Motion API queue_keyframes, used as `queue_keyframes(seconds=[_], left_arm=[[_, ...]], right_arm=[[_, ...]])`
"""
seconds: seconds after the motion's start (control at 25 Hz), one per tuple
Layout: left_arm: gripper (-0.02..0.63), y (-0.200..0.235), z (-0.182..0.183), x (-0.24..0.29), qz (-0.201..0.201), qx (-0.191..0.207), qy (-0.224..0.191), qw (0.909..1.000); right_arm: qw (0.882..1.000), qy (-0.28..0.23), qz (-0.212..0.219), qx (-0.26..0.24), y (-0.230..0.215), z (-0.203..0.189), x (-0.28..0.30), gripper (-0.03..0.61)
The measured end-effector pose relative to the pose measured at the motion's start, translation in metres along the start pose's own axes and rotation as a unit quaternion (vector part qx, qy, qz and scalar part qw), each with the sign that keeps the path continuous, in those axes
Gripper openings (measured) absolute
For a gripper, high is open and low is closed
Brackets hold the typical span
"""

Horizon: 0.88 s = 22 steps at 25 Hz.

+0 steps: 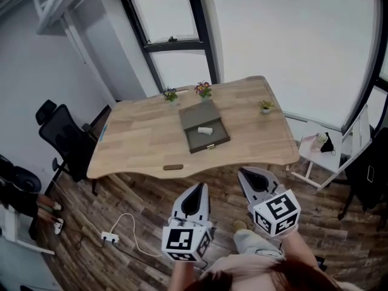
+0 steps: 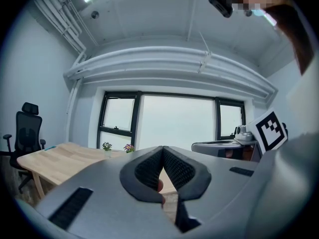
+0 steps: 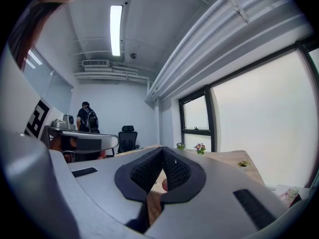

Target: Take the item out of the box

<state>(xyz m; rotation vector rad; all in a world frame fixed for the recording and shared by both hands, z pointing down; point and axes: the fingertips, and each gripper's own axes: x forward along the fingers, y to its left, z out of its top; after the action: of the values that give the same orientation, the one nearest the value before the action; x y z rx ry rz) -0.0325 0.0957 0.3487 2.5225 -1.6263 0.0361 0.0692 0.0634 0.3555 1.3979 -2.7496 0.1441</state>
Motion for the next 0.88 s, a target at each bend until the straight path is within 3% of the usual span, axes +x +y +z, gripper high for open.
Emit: queue_keyframes(seconds=[0.88], left_arm=[[0.003, 0.049, 0.007, 0.136, 0.033, -0.015, 0.0, 0.9993]], right_arm=[[0.999, 0.015, 0.045, -0.003, -0.087, -0.002, 0.109, 0.0]])
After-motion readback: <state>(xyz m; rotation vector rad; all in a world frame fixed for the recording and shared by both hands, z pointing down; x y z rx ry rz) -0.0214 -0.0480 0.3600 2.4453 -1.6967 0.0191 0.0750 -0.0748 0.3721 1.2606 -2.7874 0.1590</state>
